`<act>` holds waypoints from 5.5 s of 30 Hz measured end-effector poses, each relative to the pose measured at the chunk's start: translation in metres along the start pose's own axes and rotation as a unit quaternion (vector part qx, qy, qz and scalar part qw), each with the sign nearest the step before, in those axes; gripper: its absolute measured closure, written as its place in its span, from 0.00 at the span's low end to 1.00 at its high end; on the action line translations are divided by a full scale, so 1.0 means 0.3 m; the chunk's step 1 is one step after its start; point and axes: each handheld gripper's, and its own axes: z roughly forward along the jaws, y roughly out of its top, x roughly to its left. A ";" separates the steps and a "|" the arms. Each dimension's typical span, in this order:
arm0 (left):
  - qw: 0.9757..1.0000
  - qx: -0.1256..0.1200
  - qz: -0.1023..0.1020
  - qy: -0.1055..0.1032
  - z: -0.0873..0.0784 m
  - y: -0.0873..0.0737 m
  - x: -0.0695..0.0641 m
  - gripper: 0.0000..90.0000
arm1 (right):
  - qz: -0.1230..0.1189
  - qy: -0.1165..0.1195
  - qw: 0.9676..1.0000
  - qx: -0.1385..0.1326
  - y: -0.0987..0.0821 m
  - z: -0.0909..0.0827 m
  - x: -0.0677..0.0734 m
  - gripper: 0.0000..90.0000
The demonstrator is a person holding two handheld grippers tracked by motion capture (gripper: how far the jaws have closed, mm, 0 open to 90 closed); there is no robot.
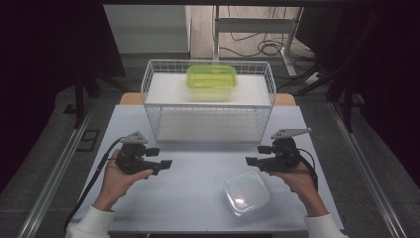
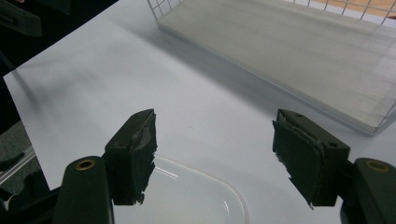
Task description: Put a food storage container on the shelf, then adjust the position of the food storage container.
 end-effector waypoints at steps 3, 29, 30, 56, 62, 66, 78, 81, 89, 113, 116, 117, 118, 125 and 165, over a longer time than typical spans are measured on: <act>1.000 0.004 -0.003 0.004 0.011 -0.006 0.001 0.33 | 0.000 0.007 1.000 -0.001 0.002 0.001 0.003 0.34; 0.999 0.031 -0.007 0.005 0.035 -0.050 0.015 0.31 | -0.020 -0.024 0.998 0.063 -0.108 -0.021 0.034 0.48; 0.999 0.032 -0.006 0.005 0.037 -0.053 0.017 0.31 | -0.027 -0.021 0.997 0.072 -0.122 -0.035 0.047 0.56; 0.999 0.040 -0.013 0.003 0.043 -0.071 0.023 0.32 | -0.144 0.074 0.953 0.258 -0.279 0.003 0.179 0.99; 0.999 0.045 -0.014 0.000 0.053 -0.075 0.029 0.32 | -0.153 0.048 0.952 0.260 -0.284 0.043 0.177 0.99; 0.999 0.049 -0.016 -0.001 0.060 -0.078 0.035 0.32 | -0.145 0.050 0.955 0.254 -0.282 0.065 0.166 0.99; 0.998 0.051 -0.020 -0.001 0.059 -0.081 0.040 0.32 | -0.128 0.028 0.965 0.228 -0.232 0.153 0.148 0.99; 0.999 0.050 -0.020 -0.001 0.058 -0.081 0.040 0.32 | -0.122 0.022 0.967 0.223 -0.218 0.165 0.141 0.99; 0.999 0.051 -0.020 0.001 0.053 -0.082 0.047 0.32 | -0.113 0.017 0.971 0.211 -0.205 0.171 0.136 0.99; 0.999 0.037 -0.028 -0.001 0.039 -0.079 0.043 0.32 | -0.023 -0.069 0.989 0.127 -0.183 -0.059 -0.063 0.99; 0.999 0.033 -0.029 0.000 0.036 -0.078 0.043 0.32 | -0.018 -0.074 0.988 0.134 -0.184 -0.031 -0.080 0.99; 0.999 0.033 -0.028 0.002 0.036 -0.079 0.044 0.32 | -0.022 -0.076 0.986 0.148 -0.187 0.000 -0.090 0.99; 0.999 0.033 -0.028 0.002 0.036 -0.079 0.044 0.32 | -0.022 -0.076 0.986 0.148 -0.187 0.000 -0.090 0.99; 0.999 0.042 -0.026 0.003 0.050 -0.083 0.048 0.32 | -0.024 -0.074 0.982 0.174 -0.179 0.075 -0.104 0.99; 0.999 0.038 -0.028 0.010 0.036 -0.087 0.062 0.31 | -0.070 -0.025 0.979 0.190 -0.075 0.315 0.113 0.99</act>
